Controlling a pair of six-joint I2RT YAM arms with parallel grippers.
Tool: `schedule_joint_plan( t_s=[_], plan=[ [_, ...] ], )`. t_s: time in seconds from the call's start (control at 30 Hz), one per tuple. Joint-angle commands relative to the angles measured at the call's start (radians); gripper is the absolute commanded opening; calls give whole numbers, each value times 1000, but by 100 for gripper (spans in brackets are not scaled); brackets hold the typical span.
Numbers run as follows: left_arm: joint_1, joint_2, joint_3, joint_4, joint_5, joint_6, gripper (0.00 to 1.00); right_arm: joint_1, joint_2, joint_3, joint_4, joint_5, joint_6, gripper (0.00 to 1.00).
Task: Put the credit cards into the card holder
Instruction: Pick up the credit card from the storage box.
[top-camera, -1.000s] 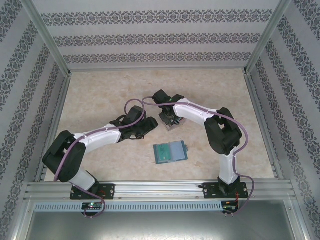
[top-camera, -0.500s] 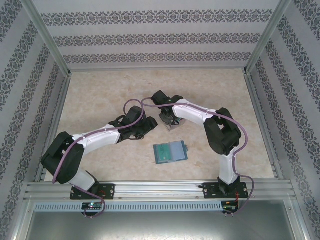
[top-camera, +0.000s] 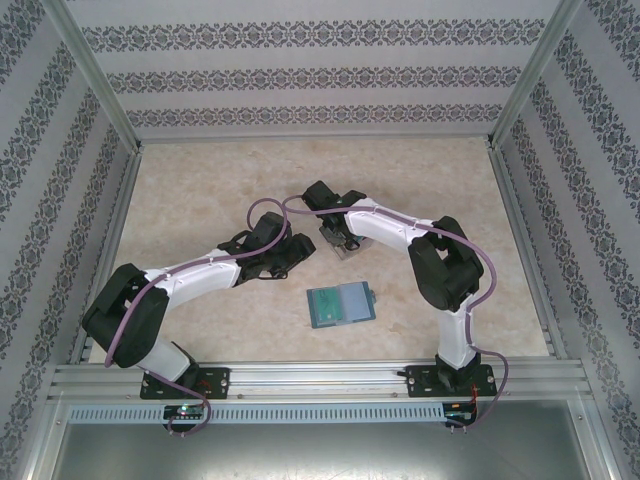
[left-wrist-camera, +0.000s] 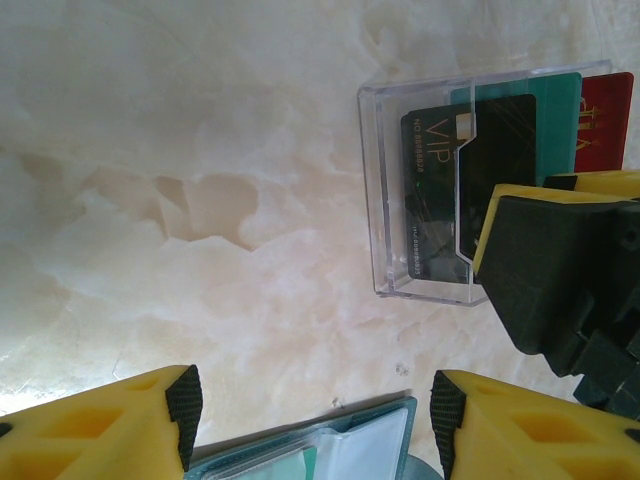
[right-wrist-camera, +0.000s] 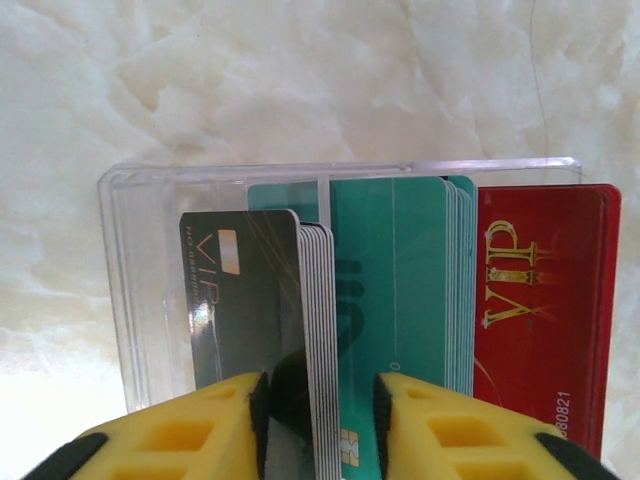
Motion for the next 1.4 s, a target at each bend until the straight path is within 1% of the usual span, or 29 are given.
schedule_joint_plan(
  t_s=[0.0, 0.13, 0.23, 0.3, 0.4, 0.43, 0.63, 0.73, 0.8, 0.93, 1.03, 1.1, 1.37],
  plan=[
    [12, 8, 20, -8, -6, -2, 64, 6, -44, 1, -1, 21, -10, 31],
    [12, 7, 16, -7, -5, -3, 64, 7, -44, -5, 1, 27, -7, 30],
    [12, 4, 11, -3, -4, -6, 64, 5, -47, -9, 2, 30, -9, 28],
    [12, 4, 12, -5, -4, -5, 64, 5, -51, -10, 3, 29, -9, 25],
    [12, 6, 15, -5, -2, -4, 64, 5, -54, -11, 5, 30, -7, 23],
    [11, 7, 15, -6, -2, -4, 64, 6, -57, -11, 3, 30, -4, 21],
    [12, 7, 19, -8, -1, 0, 64, 4, -71, -16, 8, 33, -2, 21],
    [12, 8, 15, -5, 1, -2, 64, 2, -80, -20, 9, 26, -5, 18],
    [12, 10, 16, -6, 4, -3, 64, 0, -79, -21, 10, 15, -2, 22],
    [12, 8, 20, -9, 2, -1, 64, -11, -75, -22, 15, -76, 19, 31],
    [12, 8, 25, -13, 0, 1, 64, -15, -51, -14, 12, -84, 14, 31],
    [12, 10, 26, -16, 1, 2, 64, -16, -33, -11, 15, -67, 12, 34],
    [12, 13, 29, -16, 1, 1, 64, -18, 19, -14, 18, -34, -3, 34]
  ],
)
